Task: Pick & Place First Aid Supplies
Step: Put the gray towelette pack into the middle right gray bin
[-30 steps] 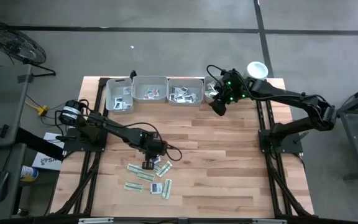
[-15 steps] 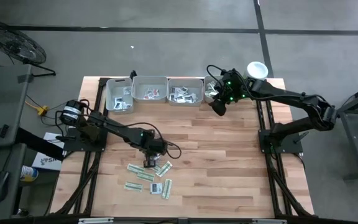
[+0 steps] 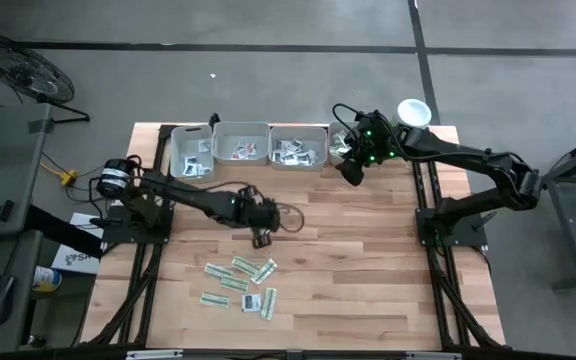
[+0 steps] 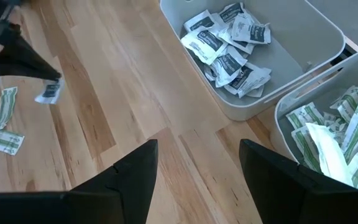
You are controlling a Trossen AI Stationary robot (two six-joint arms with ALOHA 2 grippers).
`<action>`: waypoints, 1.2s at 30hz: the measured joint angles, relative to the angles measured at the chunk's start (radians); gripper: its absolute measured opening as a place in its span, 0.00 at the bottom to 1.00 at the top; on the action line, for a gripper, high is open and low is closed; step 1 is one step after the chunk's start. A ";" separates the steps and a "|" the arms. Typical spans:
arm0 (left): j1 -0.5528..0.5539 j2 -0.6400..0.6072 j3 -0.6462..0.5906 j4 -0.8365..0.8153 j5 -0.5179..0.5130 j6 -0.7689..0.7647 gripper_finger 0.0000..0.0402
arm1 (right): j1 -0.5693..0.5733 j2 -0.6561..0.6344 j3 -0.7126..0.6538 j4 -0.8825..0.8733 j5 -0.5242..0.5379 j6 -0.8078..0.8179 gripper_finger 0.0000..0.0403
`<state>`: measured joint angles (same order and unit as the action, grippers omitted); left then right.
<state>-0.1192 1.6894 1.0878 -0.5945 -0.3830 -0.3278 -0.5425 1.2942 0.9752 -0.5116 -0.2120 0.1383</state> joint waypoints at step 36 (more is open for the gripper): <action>0.528 0.125 0.097 0.554 0.202 -0.167 0.00 | 0.074 -0.001 -0.092 0.210 -0.102 -0.054 0.55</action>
<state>0.4084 1.8149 1.1847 -0.0409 -0.1812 -0.4945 -0.4682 1.2932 0.8829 -0.3020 -0.3144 0.0843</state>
